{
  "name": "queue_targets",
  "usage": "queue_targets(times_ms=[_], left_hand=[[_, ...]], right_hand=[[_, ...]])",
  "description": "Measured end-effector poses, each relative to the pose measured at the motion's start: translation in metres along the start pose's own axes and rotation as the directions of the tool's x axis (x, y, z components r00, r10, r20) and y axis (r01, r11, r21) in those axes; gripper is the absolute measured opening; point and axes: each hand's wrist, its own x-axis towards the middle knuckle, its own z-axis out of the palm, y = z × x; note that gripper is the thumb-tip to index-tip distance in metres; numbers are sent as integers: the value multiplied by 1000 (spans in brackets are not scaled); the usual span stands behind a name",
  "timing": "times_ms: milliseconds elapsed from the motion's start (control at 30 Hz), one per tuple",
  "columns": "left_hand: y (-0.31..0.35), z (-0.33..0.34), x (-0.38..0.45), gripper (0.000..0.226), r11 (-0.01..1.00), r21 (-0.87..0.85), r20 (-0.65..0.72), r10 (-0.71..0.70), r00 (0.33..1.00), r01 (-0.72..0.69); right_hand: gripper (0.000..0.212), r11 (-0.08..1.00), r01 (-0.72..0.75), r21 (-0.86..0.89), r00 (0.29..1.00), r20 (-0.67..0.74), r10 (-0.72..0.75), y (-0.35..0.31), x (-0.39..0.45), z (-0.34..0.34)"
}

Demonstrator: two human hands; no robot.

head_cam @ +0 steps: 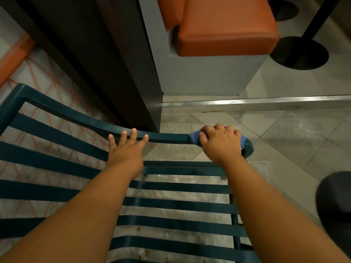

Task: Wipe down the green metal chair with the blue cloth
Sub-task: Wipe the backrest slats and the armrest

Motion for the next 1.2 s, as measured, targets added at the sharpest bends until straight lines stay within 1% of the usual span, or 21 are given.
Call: queue_targets(times_ms=[33,67,100,133,167,200,233,300,367,433,467,533,633,700,767,833,933,1000,1067,1133,1200], left_hand=[[0,0,0,108,1000,3,2,1,1000,-1],[0,0,0,108,1000,7,1,2,1000,-2],[-1,1,0,108,1000,10,-4,4,1000,-4],[-1,2,1,109,1000,12,-11,5,1000,-5],[-1,3,2,109,1000,13,-15,6,1000,-6],[-1,3,2,109,1000,14,-14,8,1000,-7],[-1,4,1,109,1000,12,-13,8,1000,-8],[0,5,0,108,1000,2,-24,9,1000,-9],[0,4,-3,107,1000,2,-32,13,999,-13],[0,2,-5,106,1000,1,-28,18,999,-18],[0,1,-6,106,1000,1,-25,22,999,-22],[0,1,-7,105,1000,3,-26,24,999,-24],[1,2,-8,105,1000,5,-26,20,999,-20],[3,2,-8,104,1000,26,-25,4,1000,-3],[9,0,-8,102,998,52,-28,-24,999,26],[19,-4,-8,96,997,42,-38,-64,997,66],[42,-9,-8,93,996,-55,-62,-73,995,70],[64,-11,-9,97,996,-90,-124,-25,992,14],[83,-14,-10,97,991,-113,-149,51,988,-69],[93,-14,-10,94,983,-134,-102,109,989,-122],[96,-12,-8,95,979,-160,-43,122,992,-128]], right_hand=[[45,995,-98,-20,992,78,100,-7,9,-6],[47,984,-167,-65,972,156,175,-17,18,-13],[51,975,-193,-109,948,235,214,-30,29,-13],[55,974,-181,-136,930,298,214,-43,36,-12],[59,982,-143,-121,926,335,176,-56,40,-8],[61,994,-79,-82,935,341,102,-67,40,-3],[57,999,4,-41,953,303,8,-74,36,4],[44,984,180,-2,969,170,-177,-75,21,12],[41,948,319,5,946,51,-319,-57,10,14],[43,919,392,-41,920,-1,-392,-28,4,14],[45,914,399,-74,916,-21,-401,-11,1,13],[49,923,363,-130,928,-38,-370,20,-4,13],[51,946,289,-145,948,-91,-304,44,-12,12],[50,967,217,-129,968,-99,-231,40,-13,10],[54,971,193,-140,976,-72,-205,21,-13,9],[62,958,253,-134,965,-36,-260,-4,-12,10],[68,939,329,-98,944,-7,-331,-30,-7,11],[63,937,342,-70,938,-31,-345,-28,-5,12],[49,936,351,-8,933,-83,-350,-13,-7,14],[39,950,311,43,940,-159,-301,8,-11,17],[36,972,221,80,960,-194,-202,22,-13,18]])
